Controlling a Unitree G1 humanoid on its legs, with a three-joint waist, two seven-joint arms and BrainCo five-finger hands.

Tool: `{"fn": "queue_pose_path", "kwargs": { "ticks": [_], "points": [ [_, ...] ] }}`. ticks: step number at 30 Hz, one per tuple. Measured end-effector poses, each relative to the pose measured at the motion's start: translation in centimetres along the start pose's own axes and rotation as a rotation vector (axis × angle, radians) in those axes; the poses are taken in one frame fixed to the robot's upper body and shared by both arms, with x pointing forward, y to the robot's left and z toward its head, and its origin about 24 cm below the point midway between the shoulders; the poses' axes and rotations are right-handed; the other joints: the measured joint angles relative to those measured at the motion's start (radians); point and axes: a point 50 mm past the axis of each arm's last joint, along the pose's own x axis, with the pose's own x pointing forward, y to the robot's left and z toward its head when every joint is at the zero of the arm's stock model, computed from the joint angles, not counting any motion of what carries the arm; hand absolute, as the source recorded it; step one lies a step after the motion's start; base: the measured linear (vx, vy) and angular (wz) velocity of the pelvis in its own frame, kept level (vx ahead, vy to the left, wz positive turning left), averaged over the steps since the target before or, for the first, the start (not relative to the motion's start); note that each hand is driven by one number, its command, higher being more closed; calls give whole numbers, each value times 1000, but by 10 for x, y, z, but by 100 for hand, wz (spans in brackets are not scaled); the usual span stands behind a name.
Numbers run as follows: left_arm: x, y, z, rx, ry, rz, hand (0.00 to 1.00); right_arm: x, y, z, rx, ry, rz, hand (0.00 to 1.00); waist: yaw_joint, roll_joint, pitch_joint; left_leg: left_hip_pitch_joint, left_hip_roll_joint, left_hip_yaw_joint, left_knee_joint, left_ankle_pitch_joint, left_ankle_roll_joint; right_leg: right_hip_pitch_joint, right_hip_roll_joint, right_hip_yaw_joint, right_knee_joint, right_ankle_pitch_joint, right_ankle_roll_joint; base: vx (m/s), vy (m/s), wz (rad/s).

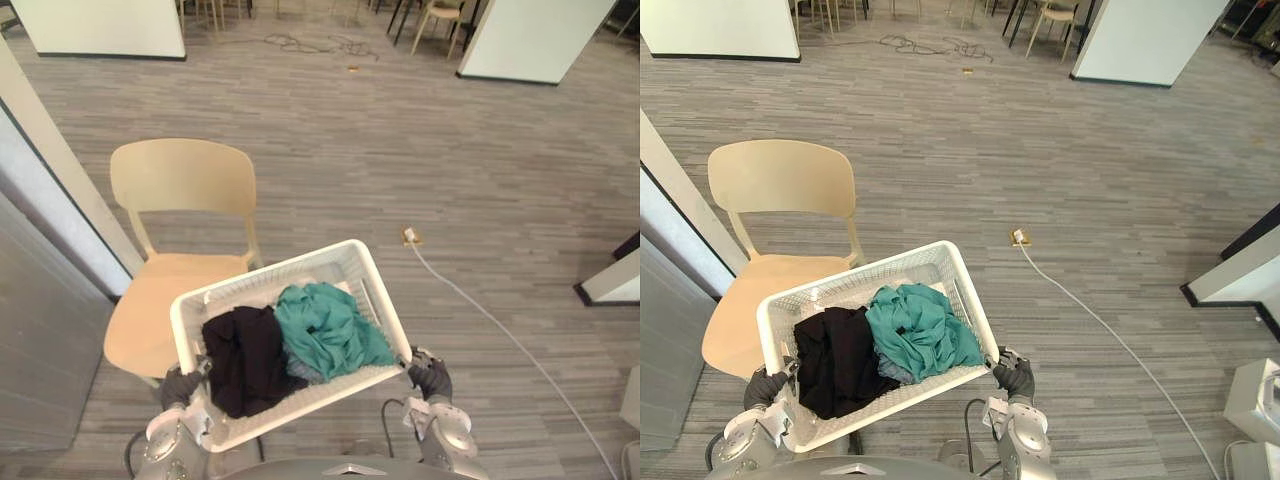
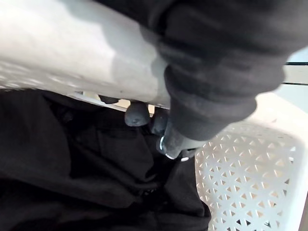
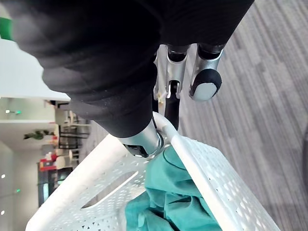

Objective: Pick up the laundry basket with both hands and put the clothes into the washing machine.

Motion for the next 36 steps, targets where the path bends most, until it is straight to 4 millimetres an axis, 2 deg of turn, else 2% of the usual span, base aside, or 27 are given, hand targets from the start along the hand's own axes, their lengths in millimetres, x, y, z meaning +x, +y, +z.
{"fn": "queue_pose_path", "kwargs": {
  "ticks": [1, 3, 5, 6, 7, 8, 9, 10, 12, 13, 14, 22, 24, 29, 32, 33, 34, 35, 36],
  "points": [
    [0, 2, 0, 2, 0, 6, 100, 1, 1, -1, 3, 8, 5, 100, 6, 6, 6, 12, 2, 16, -6, -2, 4, -35, -9, -7, 61, 18, -17, 21, 172, -69],
    [-2, 12, -1, 20, 5, 42, 100, 3, 7, -10, 29, 52, 28, 100, 15, 13, 15, 90, 4, 90, -76, 7, 23, -108, -59, -91, 198, 101, -46, 50, 155, -84],
    [-4, 15, -1, 25, 2, 52, 100, 2, 10, -11, 36, 60, 41, 100, 10, 18, 16, 126, 13, 116, -110, 13, 33, -117, -66, -128, 211, 112, -60, 101, 68, -53],
    [-3, 16, 1, 37, -5, 52, 100, 2, 11, -12, 44, 62, 44, 100, 4, 27, 16, 129, 19, 121, -120, 18, 39, -116, -46, -136, 180, 75, -41, 132, 21, -22],
    [-3, 15, 2, 37, -13, 50, 100, 2, 12, -11, 44, 60, 46, 100, -8, 14, 5, 119, 25, 124, -118, 16, 31, -95, -7, -129, 78, 71, -30, 114, -12, -4],
    [-3, 15, 3, 37, -16, 49, 100, 1, 11, -11, 45, 59, 45, 100, -11, 0, -1, 116, 22, 128, -114, 15, 23, -82, -3, -132, 24, 94, -43, 135, -70, -4],
    [-4, 12, 1, 28, -11, 42, 100, 0, 10, -10, 47, 51, 39, 100, -2, -17, -5, 120, 16, 137, -107, 8, 14, -51, -3, -156, -45, 93, -21, 159, -90, -24],
    [-5, 7, -3, 13, -4, 39, 100, -1, 6, -8, 50, 39, 25, 100, 5, -15, -11, 124, 30, 147, -105, 5, 8, -25, 17, -156, -102, 98, -5, 157, -87, -28],
    [-6, 3, -5, 2, -2, 37, 100, 0, 4, -4, 53, 19, 16, 100, 4, -9, -14, 131, 36, 153, -125, 11, -1, -7, 35, -153, -158, 114, -2, 127, -55, -21],
    [-6, 2, -6, -8, 0, 35, 100, 0, 2, -2, 55, 8, 7, 100, 7, 2, -19, 137, 37, 157, -151, 16, -7, 3, 48, -147, -199, 132, -4, 90, -44, -14],
    [-7, 0, -13, -16, 23, 35, 100, -4, -6, -14, 59, 55, -21, 100, 52, 6, -36, 189, -25, 175, -276, 66, 10, 61, 42, -104, -357, 220, 15, 46, -24, -8],
    [-7, -1, -12, -15, 21, 32, 100, -4, -7, -14, 62, 54, -26, 100, 48, 7, -32, 180, -22, 187, -282, 62, 8, 51, 46, -90, -361, 219, 15, 0, 0, -4],
    [-6, -1, -12, -14, 21, 30, 100, -4, -10, -13, 69, 53, -35, 100, 46, 8, -32, 174, -22, 200, -299, 61, -3, 37, 47, -80, -368, 215, 9, 5, -4, -15],
    [3, -9, -10, -5, 27, -8, 100, -4, -17, -11, 62, 44, -56, 100, 24, 18, -16, 122, -19, 178, -329, 96, -13, -15, 54, -105, -365, 207, 11, 55, -45, 11],
    [7, -17, -2, 1, -1, -50, 100, -1, -20, 2, 8, -6, -44, 100, 24, 18, -10, 17, -34, 114, -327, 146, -26, -120, 20, -191, -256, 147, 3, 75, -69, 90],
    [9, -23, 0, 6, -8, -74, 100, 2, -26, 8, -33, -27, -55, 100, 20, 17, -9, -22, -49, 61, -326, 179, -59, -135, -5, -251, -214, 120, -4, 72, -43, 144],
    [10, -28, 2, 5, -12, -91, 100, 5, -28, 14, -43, -44, -59, 100, 20, 3, -1, -21, -61, 47, -338, 216, -66, -127, -41, -292, -199, 109, -8, 86, 2, 169],
    [11, -31, 3, -3, -16, -99, 100, 10, -30, 22, -61, -72, -61, 100, 23, -10, 10, -34, -51, 73, -299, 186, -26, -119, -71, -317, -177, 105, -7, 55, 43, 125],
    [11, -31, 1, -3, -8, -100, 100, 13, -29, 28, -78, -93, -54, 100, 23, -9, 12, -45, -21, 97, -252, 160, -19, -110, -78, -335, -168, 104, -9, 95, 67, 121]
  ]
}}
